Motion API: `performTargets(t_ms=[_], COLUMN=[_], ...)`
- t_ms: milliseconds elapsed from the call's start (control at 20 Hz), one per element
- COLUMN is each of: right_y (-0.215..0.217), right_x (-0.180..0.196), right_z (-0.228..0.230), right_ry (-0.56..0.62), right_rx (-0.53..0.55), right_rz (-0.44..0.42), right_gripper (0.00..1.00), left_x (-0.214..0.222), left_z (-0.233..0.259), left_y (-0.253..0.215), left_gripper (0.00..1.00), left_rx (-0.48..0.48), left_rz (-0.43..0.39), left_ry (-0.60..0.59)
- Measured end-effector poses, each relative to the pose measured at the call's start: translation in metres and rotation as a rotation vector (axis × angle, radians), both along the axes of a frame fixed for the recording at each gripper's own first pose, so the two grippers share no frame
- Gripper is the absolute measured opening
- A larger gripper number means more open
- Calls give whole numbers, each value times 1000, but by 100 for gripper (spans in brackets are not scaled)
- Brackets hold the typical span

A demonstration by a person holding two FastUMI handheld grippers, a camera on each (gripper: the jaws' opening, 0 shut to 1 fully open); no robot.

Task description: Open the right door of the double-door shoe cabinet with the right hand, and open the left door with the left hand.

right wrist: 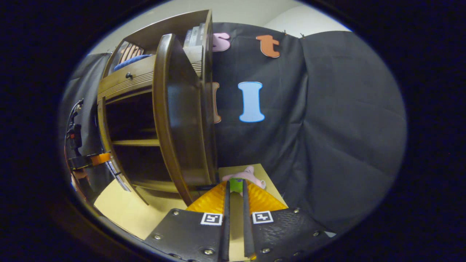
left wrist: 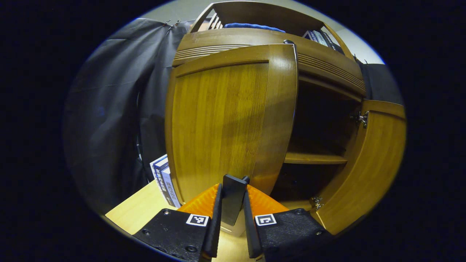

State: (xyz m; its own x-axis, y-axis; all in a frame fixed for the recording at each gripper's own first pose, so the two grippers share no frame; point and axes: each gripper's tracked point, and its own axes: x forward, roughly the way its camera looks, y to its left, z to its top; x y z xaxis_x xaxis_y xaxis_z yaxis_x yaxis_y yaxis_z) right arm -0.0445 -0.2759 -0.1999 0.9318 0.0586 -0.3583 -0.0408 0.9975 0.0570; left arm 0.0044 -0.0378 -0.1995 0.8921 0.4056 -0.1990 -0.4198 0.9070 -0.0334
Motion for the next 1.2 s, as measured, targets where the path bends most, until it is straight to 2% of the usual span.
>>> performTargets(t_ms=[100,150,200,250,350,450,500,550,1000,1050,1100,1200], right_y=[3,2,2,2,2,3,3,3,2,2,2,3], right_x=[3,3,4,4,4,4,4,5,5,5,5,4], right_z=[2,1,1,0,-1,-1,-1,-1,-3,-4,-4,-5], right_ry=[-4,-4,-2,0,9,14,14,13,22,24,26,30], right_rx=[10,12,12,12,18,24,25,26,30,30,31,35], right_rz=[16,21,25,30,39,48,53,56,61,60,59,58], right_gripper=[16,16,16,16,16,16,16,16,16,16,16,16], left_x=[-12,-17,-23,-28,-39,-48,-54,-58,-95,-101,-104,-112], left_z=[1,1,3,3,3,4,4,5,6,7,8,8], left_y=[2,3,3,4,9,10,13,15,41,44,48,56], left_gripper=[31,27,28,22,19,12,15,10,9,6,9,9], left_rx=[-5,-15,-29,-41,-41,-27,-19,-14,1,4,6,10], left_rz=[28,42,52,63,81,95,106,117,216,223,226,238], left_ry=[-2,-7,-17,-24,-25,-23,-20,-19,-24,-23,-21,-18])
